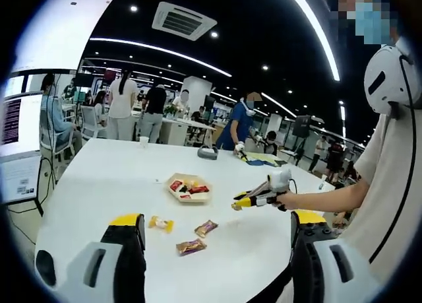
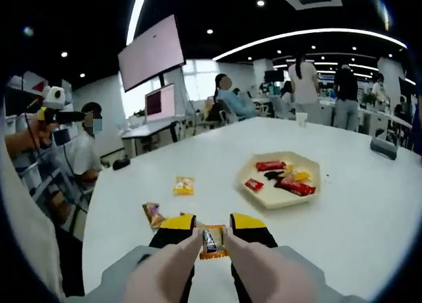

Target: Place the target food into the container with the food tongs after gripping and lifting it, then release it inside without dropping or visibly crushing the food.

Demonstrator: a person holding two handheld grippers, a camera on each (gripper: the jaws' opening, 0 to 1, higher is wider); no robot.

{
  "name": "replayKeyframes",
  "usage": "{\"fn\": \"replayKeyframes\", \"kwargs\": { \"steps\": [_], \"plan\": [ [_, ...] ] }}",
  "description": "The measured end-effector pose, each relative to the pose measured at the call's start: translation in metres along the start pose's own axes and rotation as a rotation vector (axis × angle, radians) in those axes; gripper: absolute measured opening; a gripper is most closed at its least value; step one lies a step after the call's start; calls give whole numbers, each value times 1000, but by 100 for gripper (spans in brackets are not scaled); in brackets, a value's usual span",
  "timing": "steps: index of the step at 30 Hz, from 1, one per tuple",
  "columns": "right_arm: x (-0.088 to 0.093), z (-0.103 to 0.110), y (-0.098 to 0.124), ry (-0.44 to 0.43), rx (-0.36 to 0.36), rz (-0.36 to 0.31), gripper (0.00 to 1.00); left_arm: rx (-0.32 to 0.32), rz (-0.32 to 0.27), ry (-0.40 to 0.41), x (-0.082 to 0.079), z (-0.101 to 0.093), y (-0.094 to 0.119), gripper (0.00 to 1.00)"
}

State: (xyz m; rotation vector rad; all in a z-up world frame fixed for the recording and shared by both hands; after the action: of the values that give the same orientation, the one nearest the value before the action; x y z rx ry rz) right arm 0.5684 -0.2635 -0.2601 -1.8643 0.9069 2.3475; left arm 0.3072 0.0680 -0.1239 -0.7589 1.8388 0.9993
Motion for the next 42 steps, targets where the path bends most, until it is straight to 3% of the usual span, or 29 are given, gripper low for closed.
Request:
{"fn": "replayKeyframes", "kwargs": {
  "steps": [5,11,17,23,27,29,32,33,38,42],
  "plan": [
    [-18,-6,7,33,14,-39,19,-4,2,22,5,2,-1,92],
    [-34,-13,12,38,36,-79,19,-2,-13,30,1,-2,-6,91],
    [-49,-10,10,37,54,-104,19,-10,10,18,4,-11,6,91],
    [-70,-17,17,33,80,-171,19,-2,48,17,4,-8,-5,91],
    [-76,-28,17,29,94,-187,19,17,19,-1,-1,-7,-14,93],
    [-79,-31,17,56,113,-181,19,-7,9,21,-2,-2,-22,94],
    [-81,-33,11,52,102,-177,19,-16,-26,-5,-7,-1,-28,89],
    [-82,-33,7,87,112,-155,19,-11,-26,-5,-9,-2,-29,86],
    [-92,-31,-2,85,100,-171,19,-17,-6,-43,-11,-3,-23,84],
    [-103,-30,-13,92,97,-179,19,-48,-45,-31,-11,-3,-2,85]
  ]
}}
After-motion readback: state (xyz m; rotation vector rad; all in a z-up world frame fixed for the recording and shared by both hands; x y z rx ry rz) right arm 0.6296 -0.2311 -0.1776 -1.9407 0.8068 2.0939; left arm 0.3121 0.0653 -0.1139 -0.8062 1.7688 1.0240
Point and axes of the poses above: the point that each gripper's makers call its tool centre point, and the gripper's own axes: y roughly backward along the fingers, z roughly to its left, x roughly out of its underside, the point moved 9 cm from there along y, roughly backward along the fingers, and after that the axes turned 6 degrees about z, right-handed, at the moved point
